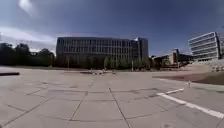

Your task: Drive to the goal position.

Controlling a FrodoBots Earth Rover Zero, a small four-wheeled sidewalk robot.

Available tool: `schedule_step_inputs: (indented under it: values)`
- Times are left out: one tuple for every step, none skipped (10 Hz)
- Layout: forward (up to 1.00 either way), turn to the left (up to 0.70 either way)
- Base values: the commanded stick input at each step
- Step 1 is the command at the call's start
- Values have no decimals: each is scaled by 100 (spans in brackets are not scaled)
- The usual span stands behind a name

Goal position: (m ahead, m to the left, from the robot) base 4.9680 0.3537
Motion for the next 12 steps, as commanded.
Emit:
schedule_step_inputs:
  values:
    - [50,0]
    - [50,0]
    - [50,0]
    - [50,0]
    - [50,0]
    - [50,0]
    - [50,0]
    - [50,0]
    - [50,0]
    - [50,0]
    - [50,0]
    - [50,0]
